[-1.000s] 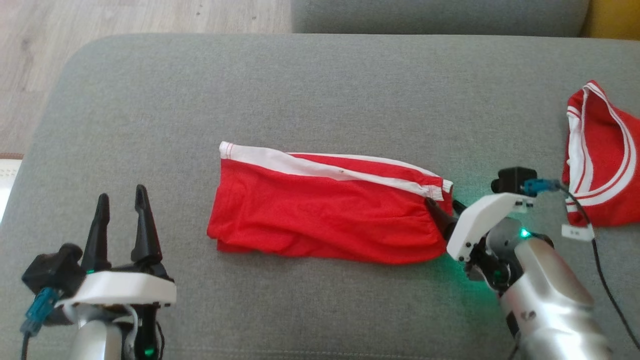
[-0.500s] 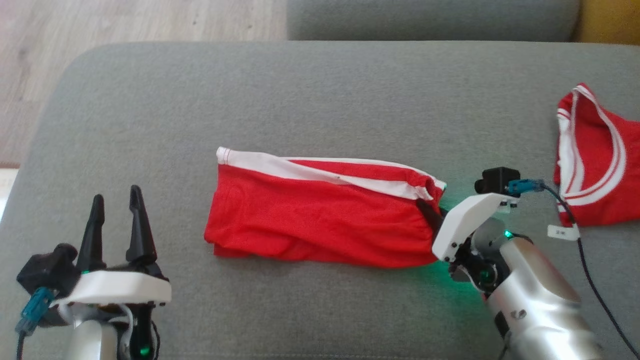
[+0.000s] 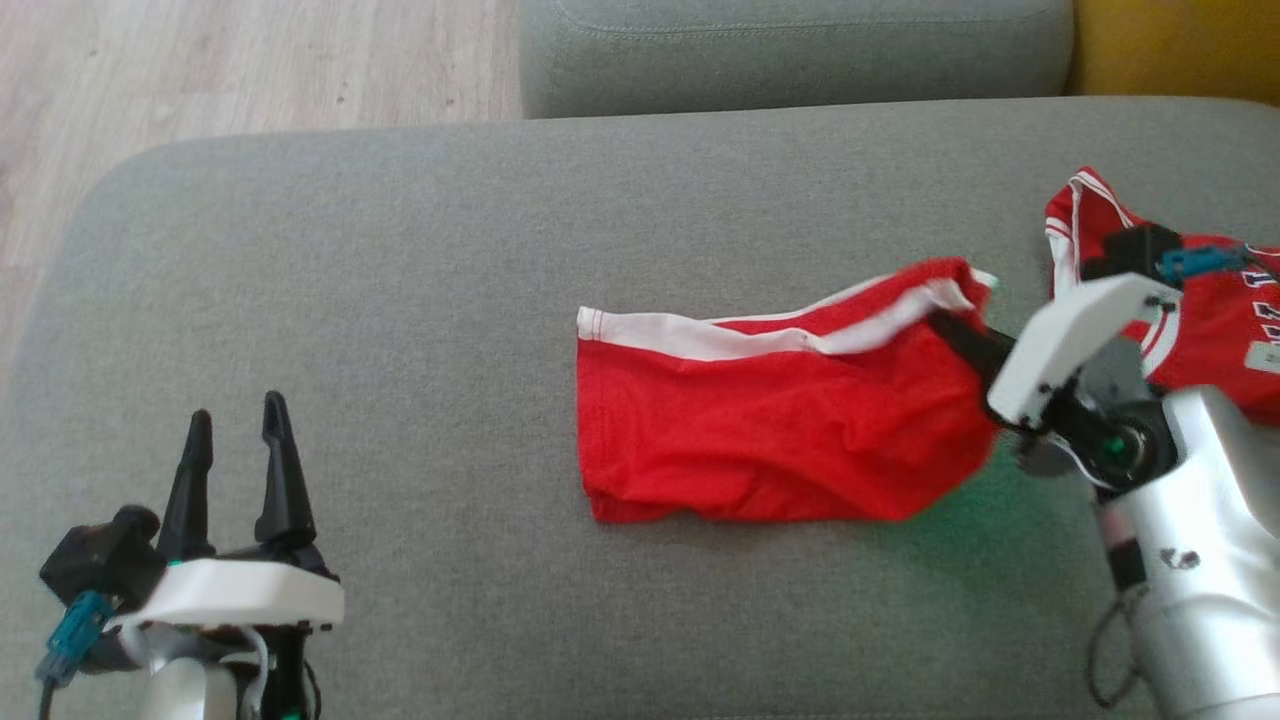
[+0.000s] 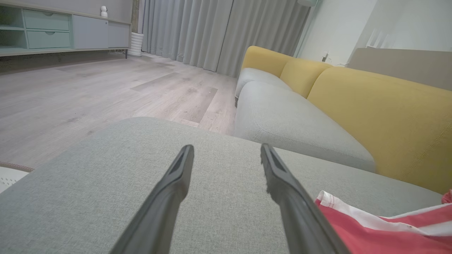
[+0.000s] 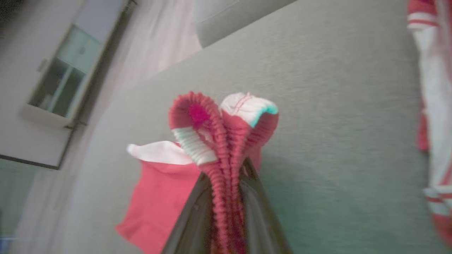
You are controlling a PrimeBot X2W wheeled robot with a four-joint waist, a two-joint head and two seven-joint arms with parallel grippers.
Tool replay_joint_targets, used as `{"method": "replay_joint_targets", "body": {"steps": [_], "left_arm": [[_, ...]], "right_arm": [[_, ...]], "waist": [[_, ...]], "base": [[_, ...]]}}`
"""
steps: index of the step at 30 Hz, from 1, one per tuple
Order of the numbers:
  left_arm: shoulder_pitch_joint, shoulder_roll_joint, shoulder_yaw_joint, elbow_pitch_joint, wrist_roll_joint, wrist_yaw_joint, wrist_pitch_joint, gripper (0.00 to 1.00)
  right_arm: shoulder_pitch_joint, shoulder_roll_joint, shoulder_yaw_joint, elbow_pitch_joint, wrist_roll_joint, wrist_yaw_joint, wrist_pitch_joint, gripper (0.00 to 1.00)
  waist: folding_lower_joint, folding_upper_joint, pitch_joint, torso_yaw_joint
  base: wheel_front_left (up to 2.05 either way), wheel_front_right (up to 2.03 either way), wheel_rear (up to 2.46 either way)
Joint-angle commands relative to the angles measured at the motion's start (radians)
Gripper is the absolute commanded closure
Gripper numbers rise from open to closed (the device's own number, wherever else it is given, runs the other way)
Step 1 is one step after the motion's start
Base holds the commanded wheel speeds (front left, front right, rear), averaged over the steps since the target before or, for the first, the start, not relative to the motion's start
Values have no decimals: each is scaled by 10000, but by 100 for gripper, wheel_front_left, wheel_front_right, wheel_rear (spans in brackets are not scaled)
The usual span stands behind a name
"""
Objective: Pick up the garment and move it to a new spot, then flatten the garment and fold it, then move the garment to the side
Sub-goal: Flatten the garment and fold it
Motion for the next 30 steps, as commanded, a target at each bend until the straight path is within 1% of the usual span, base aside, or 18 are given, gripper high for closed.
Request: {"method": "replay_joint_targets", "body": {"steps": [1,4,6,8,11,15,19,25,28,29,30], "left_arm": [[-337,44,302,-247,37,-36,-78,0],[-429,39,238,-172,-19,-53,-78,0],[-502,37,206,-105,-48,-58,-78,0],[-563,35,174,-68,-61,-37,-78,0],[-620,34,144,-8,-95,-39,-78,0],[-682,31,40,171,-186,-45,-78,0],[-754,30,61,292,-233,-57,-78,0],[-848,29,-4,341,-320,-31,-78,0],[-863,29,5,337,-331,8,-78,0],[-860,29,10,335,-335,23,-78,0],[-854,29,17,331,-341,35,-78,0]], "right_arm": [[-89,331,-179,-593,506,69,299,100],[-21,977,-626,-768,1321,69,912,100],[-25,1250,-699,-706,1635,69,1224,100],[-55,1415,-651,-554,1904,69,1432,100],[-122,1487,-524,-341,2189,69,1507,100],[-364,1506,340,190,3753,69,1085,100],[-750,1509,1433,867,4919,69,411,100],[-1443,1510,2786,1953,6105,69,-663,100],[-1772,1511,3390,2584,6390,69,-1160,100],[-1869,1511,3549,2787,6490,69,-1318,63],[-1947,1511,3680,2969,6641,69,-1451,9]], "waist": [[0,0,58,65],[0,0,171,257],[0,0,233,431],[0,0,288,620],[0,0,330,815],[0,0,331,1188],[0,0,361,1447],[0,0,457,1656],[0,0,454,1663],[0,0,446,1652],[0,0,433,1635]], "base": [[0,0,0],[0,0,0],[0,0,0],[0,0,0],[0,0,0],[0,0,0],[0,0,0],[0,0,0],[0,0,0],[0,0,0],[0,0,0]]}}
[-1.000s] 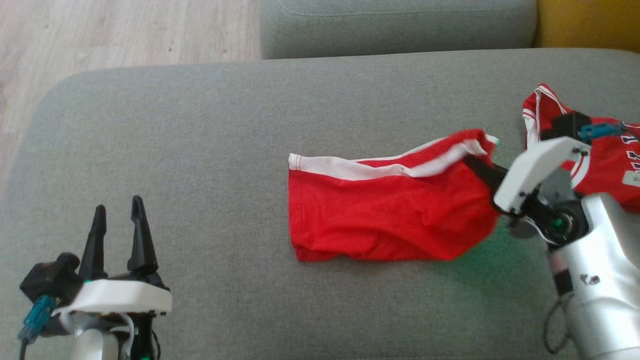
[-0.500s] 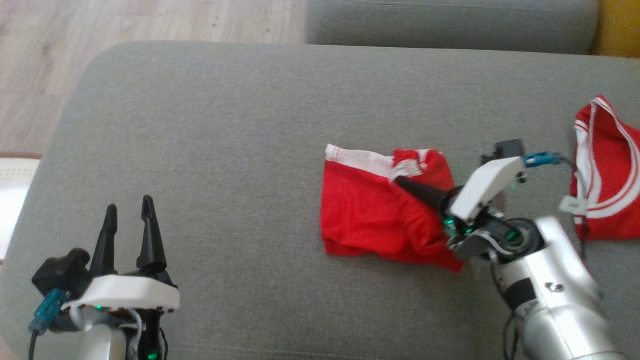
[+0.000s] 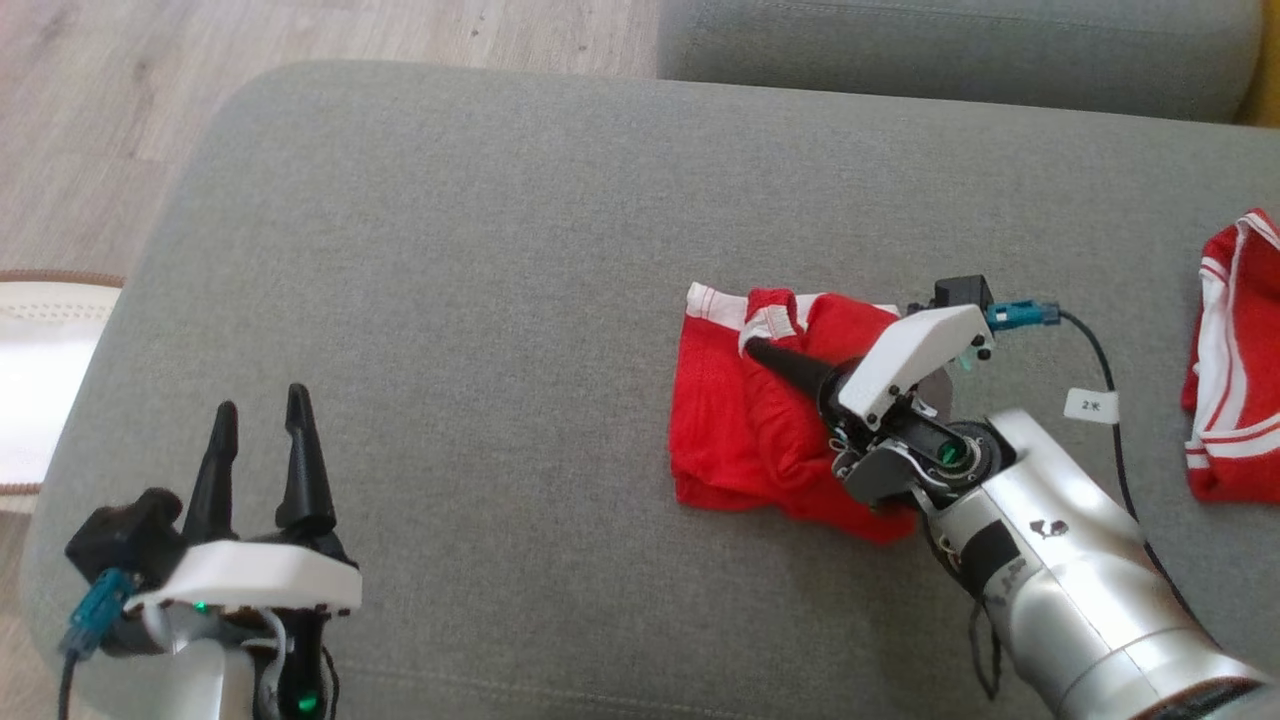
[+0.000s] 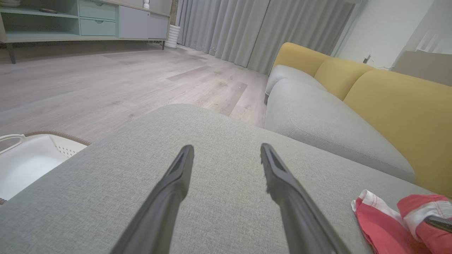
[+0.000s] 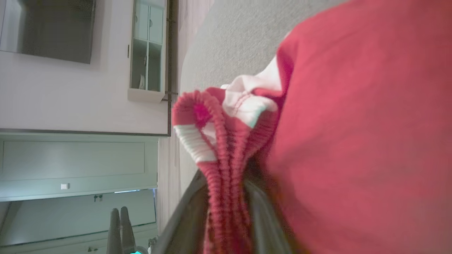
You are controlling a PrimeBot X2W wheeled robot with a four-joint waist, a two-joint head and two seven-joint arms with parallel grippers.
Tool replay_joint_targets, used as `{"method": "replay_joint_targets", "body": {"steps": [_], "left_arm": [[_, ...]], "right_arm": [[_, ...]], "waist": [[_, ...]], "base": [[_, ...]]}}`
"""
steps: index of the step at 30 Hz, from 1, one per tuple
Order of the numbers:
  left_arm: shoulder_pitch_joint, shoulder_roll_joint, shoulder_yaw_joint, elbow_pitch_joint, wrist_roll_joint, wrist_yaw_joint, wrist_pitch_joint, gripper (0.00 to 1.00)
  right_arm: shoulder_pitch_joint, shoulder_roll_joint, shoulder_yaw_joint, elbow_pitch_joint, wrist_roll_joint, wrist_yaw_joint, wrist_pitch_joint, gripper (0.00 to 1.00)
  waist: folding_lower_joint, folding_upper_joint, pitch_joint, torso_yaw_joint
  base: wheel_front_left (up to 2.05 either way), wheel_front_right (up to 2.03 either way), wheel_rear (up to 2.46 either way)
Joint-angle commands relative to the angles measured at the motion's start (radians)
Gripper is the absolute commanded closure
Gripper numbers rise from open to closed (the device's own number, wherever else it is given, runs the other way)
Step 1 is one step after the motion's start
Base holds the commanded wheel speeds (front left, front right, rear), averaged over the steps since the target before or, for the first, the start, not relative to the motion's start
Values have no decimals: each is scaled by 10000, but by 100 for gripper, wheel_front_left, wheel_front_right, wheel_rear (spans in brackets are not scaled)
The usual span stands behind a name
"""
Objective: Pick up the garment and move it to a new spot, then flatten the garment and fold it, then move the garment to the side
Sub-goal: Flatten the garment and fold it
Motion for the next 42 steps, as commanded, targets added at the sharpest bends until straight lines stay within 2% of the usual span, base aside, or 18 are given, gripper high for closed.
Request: {"method": "replay_joint_targets", "body": {"steps": [1,9,13,16,19,24,25,30,33,36,42], "left_arm": [[-442,52,331,-309,-56,40,-78,0],[-372,51,384,-347,-91,85,-78,0],[-289,51,487,-426,-71,86,-78,0],[-195,51,527,-560,-33,104,-78,0],[-144,51,531,-694,64,77,-78,0],[-143,144,525,-945,342,116,-78,0],[-143,144,525,-945,342,116,-78,0],[-108,274,503,-939,473,227,-51,0],[-78,405,403,-921,584,161,-53,0],[21,510,345,-942,702,162,-56,0],[3,520,277,-841,783,144,-67,0]], "right_arm": [[-516,146,278,-42,344,69,-307,0],[-865,146,928,-298,2034,69,-1262,0],[-1008,110,1002,-1135,1919,69,-1899,0],[-924,-275,1027,-2185,1439,69,-2525,0],[-852,-1029,1218,-2687,159,69,-3806,0],[-613,-1913,1281,-3259,-1923,69,-5717,0],[-613,-1913,1281,-3259,-1923,69,-5717,0],[6,-2389,485,-2925,-3739,69,-6949,0],[632,-2436,-116,-2996,-4668,69,-7233,0],[1332,-2388,-845,-3048,-6080,69,-7473,0],[2839,-1564,-2483,-3634,-8780,69,-7630,0]], "waist": [[0,0,-29,-45],[0,0,-190,-437],[0,0,-302,-701],[0,0,-413,-913],[0,0,-502,-1139],[0,0,-715,-1560],[0,0,-715,-1560],[0,0,-958,-1897],[0,0,-1066,-2067],[0,0,-1133,-2238],[0,0,-1128,-2352]], "base": [[0,0,0],[0,0,0],[0,0,0],[0,0,0],[0,0,0],[0,0,0],[0,0,0],[0,0,0],[0,0,0],[0,0,0],[0,0,0]]}}
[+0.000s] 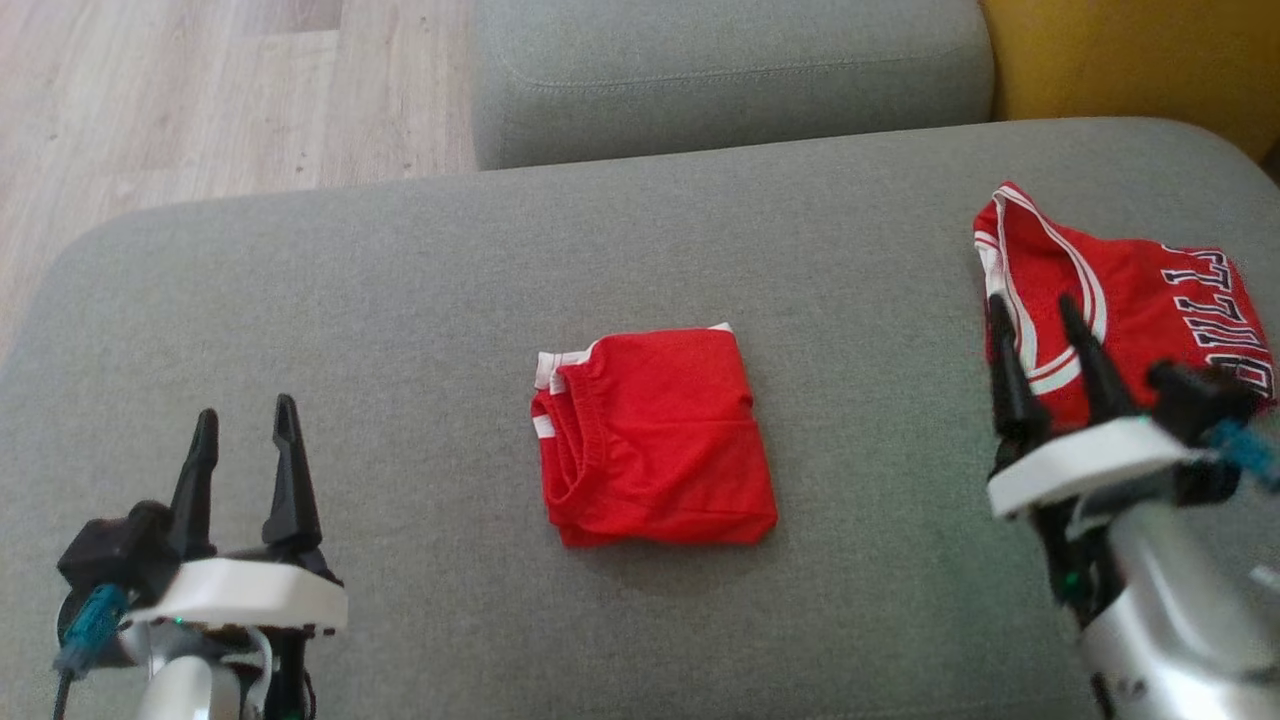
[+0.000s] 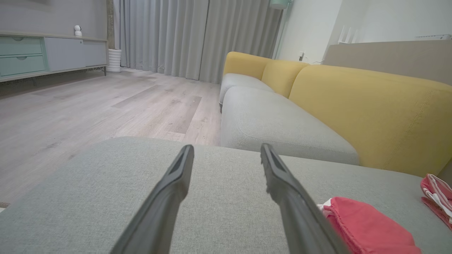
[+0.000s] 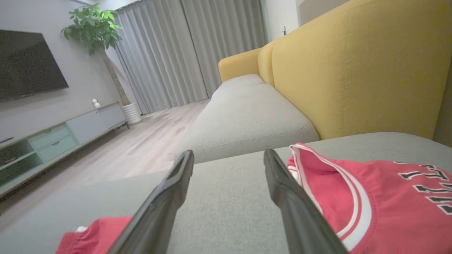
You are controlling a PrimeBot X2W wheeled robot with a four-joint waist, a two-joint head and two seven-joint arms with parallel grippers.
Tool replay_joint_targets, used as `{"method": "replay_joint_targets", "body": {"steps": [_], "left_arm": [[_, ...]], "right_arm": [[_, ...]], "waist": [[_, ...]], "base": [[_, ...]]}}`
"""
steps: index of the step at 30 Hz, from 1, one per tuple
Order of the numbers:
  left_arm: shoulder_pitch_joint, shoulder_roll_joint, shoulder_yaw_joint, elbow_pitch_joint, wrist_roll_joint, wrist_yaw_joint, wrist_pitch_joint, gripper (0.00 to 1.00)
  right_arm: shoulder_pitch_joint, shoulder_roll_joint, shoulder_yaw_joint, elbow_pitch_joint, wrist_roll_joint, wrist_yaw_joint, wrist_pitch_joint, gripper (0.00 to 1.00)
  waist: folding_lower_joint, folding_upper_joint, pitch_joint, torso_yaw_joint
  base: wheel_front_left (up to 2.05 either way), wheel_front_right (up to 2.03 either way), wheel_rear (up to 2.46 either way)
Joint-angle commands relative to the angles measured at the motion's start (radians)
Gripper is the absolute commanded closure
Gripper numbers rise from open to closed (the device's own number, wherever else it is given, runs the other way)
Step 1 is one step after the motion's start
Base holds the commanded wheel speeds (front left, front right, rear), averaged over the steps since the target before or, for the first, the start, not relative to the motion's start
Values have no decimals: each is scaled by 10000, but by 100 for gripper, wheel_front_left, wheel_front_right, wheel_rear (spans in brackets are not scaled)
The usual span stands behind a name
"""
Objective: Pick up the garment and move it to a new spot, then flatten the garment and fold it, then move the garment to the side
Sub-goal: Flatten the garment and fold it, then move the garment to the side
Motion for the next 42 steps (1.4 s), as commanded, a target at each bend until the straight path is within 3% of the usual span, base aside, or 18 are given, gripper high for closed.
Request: {"method": "replay_joint_targets", "body": {"steps": [1,7,19,27,33,42], "left_arm": [[-396,182,305,-246,70,-14,-70,0],[-545,160,558,-42,508,59,-75,0],[-626,67,702,216,1059,-106,-77,0],[-651,-40,740,282,1049,-197,-77,0],[-744,-121,796,304,952,-230,-77,0],[-1027,-232,648,353,611,-281,-78,0]], "right_arm": [[-20,186,-16,-515,-443,69,-105,0],[1252,1040,-1053,-1373,-2586,69,-114,0],[1733,1560,-932,-1763,-3129,69,488,0],[1685,1636,-504,-1766,-2581,69,1065,0],[521,1664,201,-1528,-1749,69,2339,0],[-1669,1719,870,537,-777,69,4764,0]], "waist": [[0,0,22,9],[0,0,55,102],[0,0,54,147],[0,0,58,279],[0,0,159,405],[0,0,470,896]], "base": [[0,0,0],[0,0,0],[0,0,0],[0,0,0],[0,0,0],[0,0,0]]}}
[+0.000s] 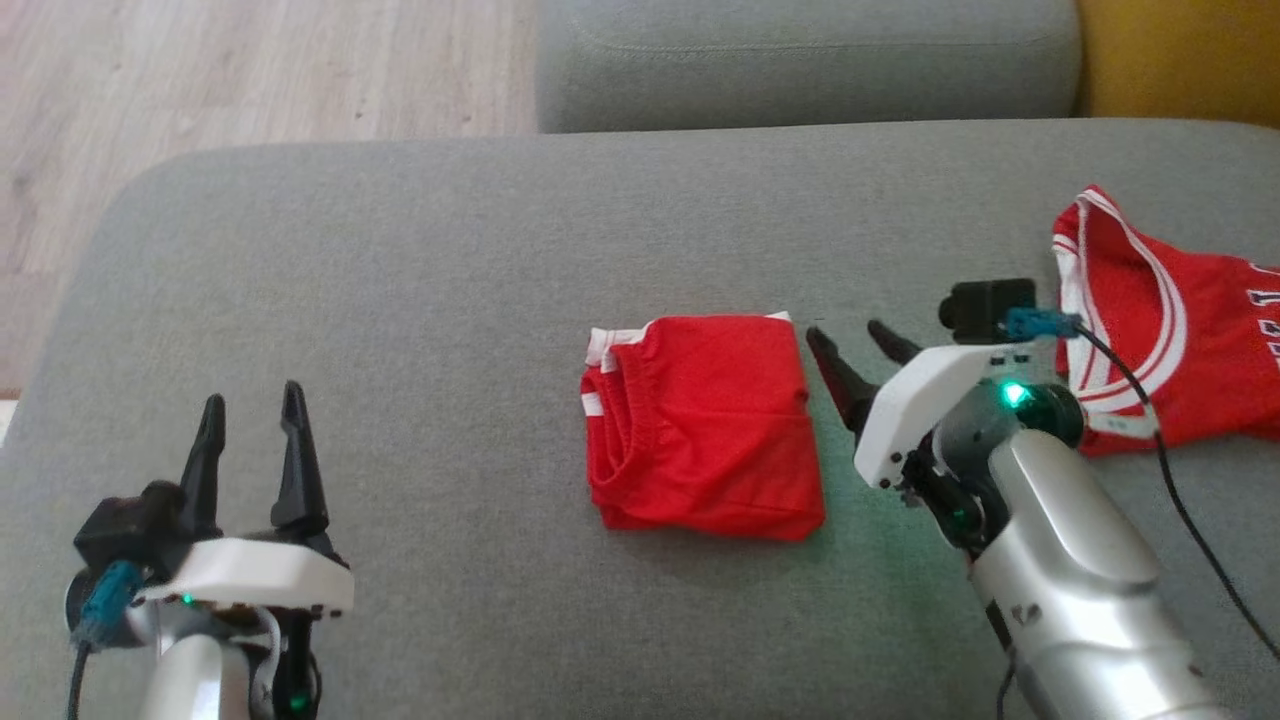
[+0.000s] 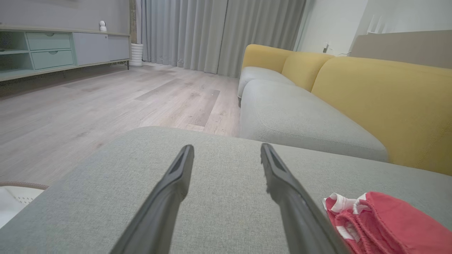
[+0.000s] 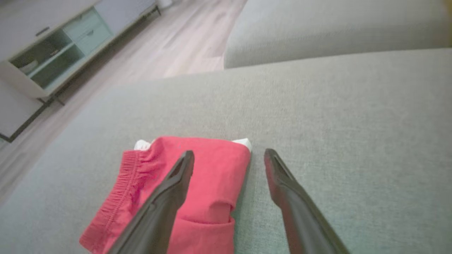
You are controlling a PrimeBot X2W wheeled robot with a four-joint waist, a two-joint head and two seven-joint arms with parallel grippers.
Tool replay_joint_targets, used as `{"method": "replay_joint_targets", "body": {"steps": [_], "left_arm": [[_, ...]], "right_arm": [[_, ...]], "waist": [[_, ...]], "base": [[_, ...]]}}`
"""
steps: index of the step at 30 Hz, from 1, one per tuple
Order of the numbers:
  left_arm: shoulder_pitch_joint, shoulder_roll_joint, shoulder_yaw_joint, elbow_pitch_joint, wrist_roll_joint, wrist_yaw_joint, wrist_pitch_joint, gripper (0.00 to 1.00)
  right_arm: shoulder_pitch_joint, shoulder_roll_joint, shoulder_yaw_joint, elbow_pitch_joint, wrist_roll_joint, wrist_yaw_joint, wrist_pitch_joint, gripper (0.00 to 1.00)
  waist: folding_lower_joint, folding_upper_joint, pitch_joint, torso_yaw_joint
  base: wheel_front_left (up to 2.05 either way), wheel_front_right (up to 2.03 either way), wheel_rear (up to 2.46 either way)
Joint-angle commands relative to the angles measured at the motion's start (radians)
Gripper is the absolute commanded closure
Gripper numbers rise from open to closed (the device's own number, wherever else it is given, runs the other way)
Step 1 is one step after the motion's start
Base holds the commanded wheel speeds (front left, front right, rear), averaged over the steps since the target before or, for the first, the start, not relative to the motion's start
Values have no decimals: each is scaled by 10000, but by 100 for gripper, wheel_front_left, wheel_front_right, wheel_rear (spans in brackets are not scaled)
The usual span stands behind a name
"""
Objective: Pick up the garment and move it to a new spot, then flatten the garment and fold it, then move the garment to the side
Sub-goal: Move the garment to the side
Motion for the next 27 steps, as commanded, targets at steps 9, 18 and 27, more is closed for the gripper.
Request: {"method": "replay_joint_targets", "body": {"steps": [9,18,27], "left_arm": [[-834,29,49,-105,-294,-25,-78,0],[-922,24,7,-13,-514,44,-78,0],[-961,23,-39,-16,-485,107,-78,0]], "right_arm": [[-1808,176,465,2248,740,69,1925,0],[-1855,183,914,3621,2023,69,3668,0],[-1882,183,1688,3255,2877,69,3163,100]], "waist": [[0,0,410,837],[0,0,657,1196],[0,0,661,942]], "base": [[0,0,0],[0,0,0],[0,0,0]]}}
